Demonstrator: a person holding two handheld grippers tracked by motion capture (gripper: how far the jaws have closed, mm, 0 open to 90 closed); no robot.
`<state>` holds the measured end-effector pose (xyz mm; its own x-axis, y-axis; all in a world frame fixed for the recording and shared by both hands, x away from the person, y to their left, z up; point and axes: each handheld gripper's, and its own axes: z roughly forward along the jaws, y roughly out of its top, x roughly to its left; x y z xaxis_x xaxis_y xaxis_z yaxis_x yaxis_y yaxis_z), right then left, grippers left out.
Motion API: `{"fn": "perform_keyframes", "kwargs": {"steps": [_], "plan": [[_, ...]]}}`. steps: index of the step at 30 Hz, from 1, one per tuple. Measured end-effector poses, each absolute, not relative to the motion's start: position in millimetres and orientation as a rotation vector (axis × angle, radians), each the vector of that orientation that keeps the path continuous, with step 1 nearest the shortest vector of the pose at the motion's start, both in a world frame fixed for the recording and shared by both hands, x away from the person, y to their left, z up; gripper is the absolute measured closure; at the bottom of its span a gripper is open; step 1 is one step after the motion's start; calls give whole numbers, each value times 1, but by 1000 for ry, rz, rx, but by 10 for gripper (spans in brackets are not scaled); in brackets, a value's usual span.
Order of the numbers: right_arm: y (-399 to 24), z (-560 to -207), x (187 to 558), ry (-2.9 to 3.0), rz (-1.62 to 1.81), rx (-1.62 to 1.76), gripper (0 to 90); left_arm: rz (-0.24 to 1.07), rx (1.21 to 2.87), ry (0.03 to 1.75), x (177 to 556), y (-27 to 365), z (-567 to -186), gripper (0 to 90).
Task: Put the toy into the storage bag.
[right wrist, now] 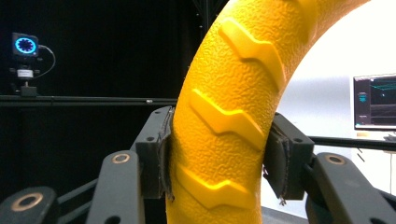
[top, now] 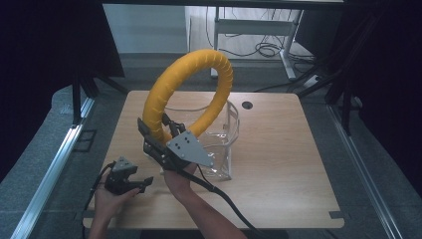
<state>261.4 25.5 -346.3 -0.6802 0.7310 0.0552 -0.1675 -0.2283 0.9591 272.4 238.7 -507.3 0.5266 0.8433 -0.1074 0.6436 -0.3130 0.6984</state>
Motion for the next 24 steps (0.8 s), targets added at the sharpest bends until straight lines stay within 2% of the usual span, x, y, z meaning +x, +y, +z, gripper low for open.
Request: {"fn": "perform_keyframes", "kwargs": {"steps": [24], "plan": [[37,-377,273,1415,1869,740,484,362,2065,1201,273,238,-508,235]]}}
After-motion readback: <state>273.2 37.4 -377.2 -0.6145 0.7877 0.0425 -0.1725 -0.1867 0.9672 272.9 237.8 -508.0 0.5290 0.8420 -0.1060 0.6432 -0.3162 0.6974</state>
